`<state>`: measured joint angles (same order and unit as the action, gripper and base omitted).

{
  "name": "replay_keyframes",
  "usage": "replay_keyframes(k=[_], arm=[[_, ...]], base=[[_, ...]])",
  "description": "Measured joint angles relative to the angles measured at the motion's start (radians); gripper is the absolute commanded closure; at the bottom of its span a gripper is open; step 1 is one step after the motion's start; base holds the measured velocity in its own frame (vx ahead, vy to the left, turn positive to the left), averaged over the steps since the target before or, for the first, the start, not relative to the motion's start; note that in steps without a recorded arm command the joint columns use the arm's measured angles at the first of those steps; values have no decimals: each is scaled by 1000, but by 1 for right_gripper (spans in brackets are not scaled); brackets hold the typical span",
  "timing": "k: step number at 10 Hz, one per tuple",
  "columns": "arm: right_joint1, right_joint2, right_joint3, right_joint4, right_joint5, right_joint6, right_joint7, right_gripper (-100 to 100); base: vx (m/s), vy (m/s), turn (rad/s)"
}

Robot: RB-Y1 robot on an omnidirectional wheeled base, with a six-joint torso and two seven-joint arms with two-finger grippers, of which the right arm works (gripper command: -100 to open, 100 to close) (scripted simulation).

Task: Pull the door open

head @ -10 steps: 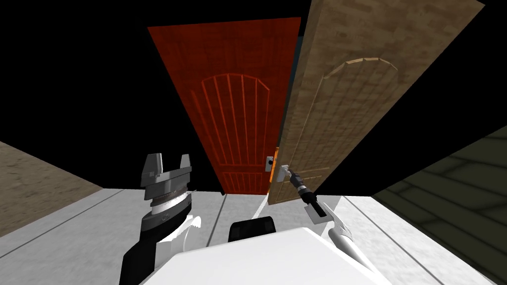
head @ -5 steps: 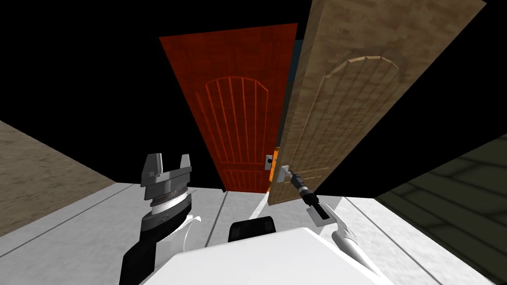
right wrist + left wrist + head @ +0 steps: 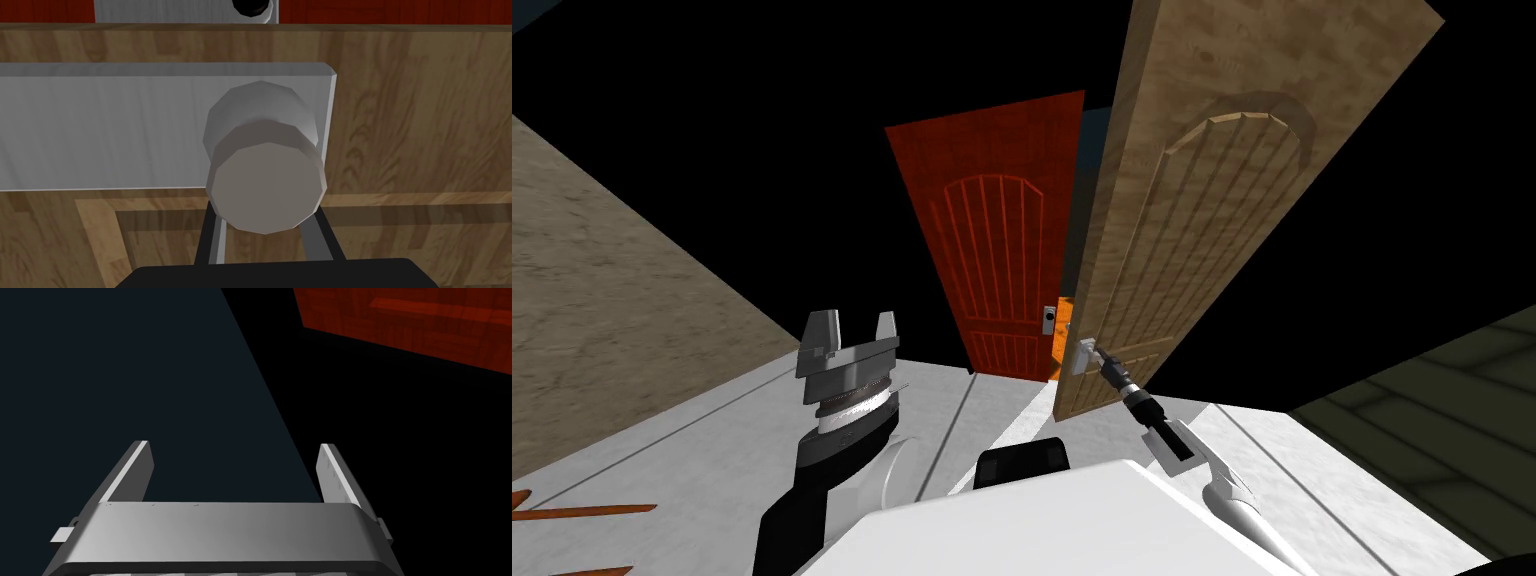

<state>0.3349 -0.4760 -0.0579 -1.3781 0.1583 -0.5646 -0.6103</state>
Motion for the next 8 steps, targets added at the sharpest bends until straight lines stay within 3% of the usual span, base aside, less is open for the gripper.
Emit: replay_keyframes(k=[2, 4, 8], arm=[[21, -19, 12, -12, 7, -28, -21, 100], [32, -26, 11, -7, 9, -36, -27, 100], [52, -59, 10, 4, 14, -94, -55, 100]], base=[[-141, -62, 33], [-171, -74, 144], [-171, -86, 132]])
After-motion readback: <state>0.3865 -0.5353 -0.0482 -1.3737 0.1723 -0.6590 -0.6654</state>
